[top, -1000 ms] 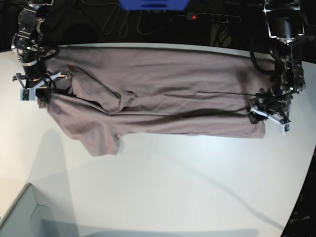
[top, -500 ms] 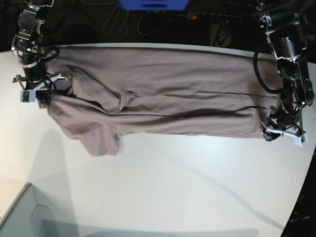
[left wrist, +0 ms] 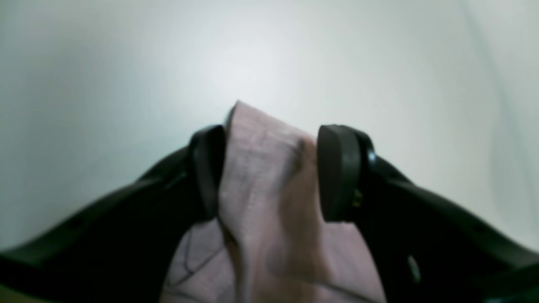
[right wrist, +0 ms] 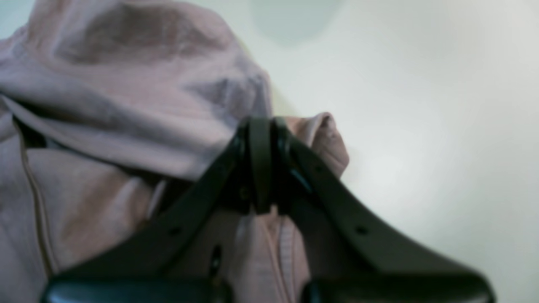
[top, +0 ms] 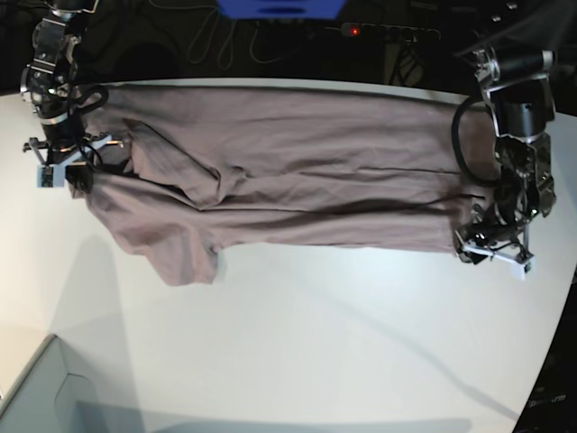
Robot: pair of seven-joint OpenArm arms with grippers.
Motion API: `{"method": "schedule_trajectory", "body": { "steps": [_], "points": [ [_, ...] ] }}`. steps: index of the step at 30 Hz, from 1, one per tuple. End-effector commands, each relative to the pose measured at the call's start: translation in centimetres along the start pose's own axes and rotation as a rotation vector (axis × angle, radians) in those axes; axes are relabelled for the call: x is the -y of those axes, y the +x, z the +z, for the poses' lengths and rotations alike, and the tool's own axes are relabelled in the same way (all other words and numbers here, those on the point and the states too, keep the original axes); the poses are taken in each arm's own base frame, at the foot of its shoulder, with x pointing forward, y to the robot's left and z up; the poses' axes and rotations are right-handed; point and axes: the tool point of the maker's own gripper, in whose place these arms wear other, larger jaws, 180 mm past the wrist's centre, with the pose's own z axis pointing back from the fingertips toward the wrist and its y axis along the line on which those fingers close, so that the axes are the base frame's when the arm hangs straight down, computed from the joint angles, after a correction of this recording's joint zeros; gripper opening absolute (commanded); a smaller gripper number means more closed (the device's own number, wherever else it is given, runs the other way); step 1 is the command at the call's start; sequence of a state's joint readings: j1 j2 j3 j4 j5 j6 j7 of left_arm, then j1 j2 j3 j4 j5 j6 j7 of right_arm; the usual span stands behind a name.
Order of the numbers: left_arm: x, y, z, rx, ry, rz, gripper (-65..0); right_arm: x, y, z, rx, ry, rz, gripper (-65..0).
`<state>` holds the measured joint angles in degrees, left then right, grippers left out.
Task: Layout the t-shirt on the table in an organized manner, then fold the t-shirt properly
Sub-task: 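Lift the hem with both grippers and fold it toward the collar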
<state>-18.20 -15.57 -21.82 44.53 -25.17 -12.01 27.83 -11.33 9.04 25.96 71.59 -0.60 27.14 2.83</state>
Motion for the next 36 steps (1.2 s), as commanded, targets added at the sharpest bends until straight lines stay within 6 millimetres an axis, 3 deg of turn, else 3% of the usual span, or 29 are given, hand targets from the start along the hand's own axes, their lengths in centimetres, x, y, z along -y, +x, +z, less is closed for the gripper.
{"method": "schedule_trajectory", "body": {
  "steps": [1,4,12,15,21,24,27,33,36],
  "points": [
    [0.4,3.1,0.2,0.078,-0.011,-0.005,-31.2,0.7,1.6,0.0,0.053,-0.007,0.008,-65.0],
    [0.3,3.2,0.2,0.090,-0.009,-0.005,-32.5,0.7,1.5,0.0,0.052,-0.007,0.008,-65.0],
    [0.5,3.2,0.2,0.092,-0.018,-0.005,-58.5,0.7,1.4,0.0,0.042,-0.005,0.014,-64.4],
    [0.6,3.2,0.2,0.087,-0.018,-0.006,-65.0,0.8,1.6,0.0,0.045,-0.007,0.017,-56.2],
    [0.3,3.0,0.3,0.082,-0.013,-0.008,-64.7,1.5,2.2,1.3,0.063,-0.026,0.042,-37.1],
    [0.0,3.1,0.4,0.083,-0.008,-0.008,-64.7,2.5,4.5,2.2,0.122,-0.063,0.059,-33.4],
    [-0.7,2.9,0.6,0.081,0.003,-0.011,-64.7,2.0,6.5,2.1,0.173,-0.062,0.065,-32.8],
    [-1.1,2.9,0.8,0.078,0.008,-0.019,-64.8,-0.2,10.0,-2.4,0.146,0.008,0.089,-32.4],
    [-1.0,2.6,0.7,0.073,0.009,-0.018,-64.8,-1.8,9.9,-5.2,0.054,0.054,0.091,-32.3]
  ]
}}
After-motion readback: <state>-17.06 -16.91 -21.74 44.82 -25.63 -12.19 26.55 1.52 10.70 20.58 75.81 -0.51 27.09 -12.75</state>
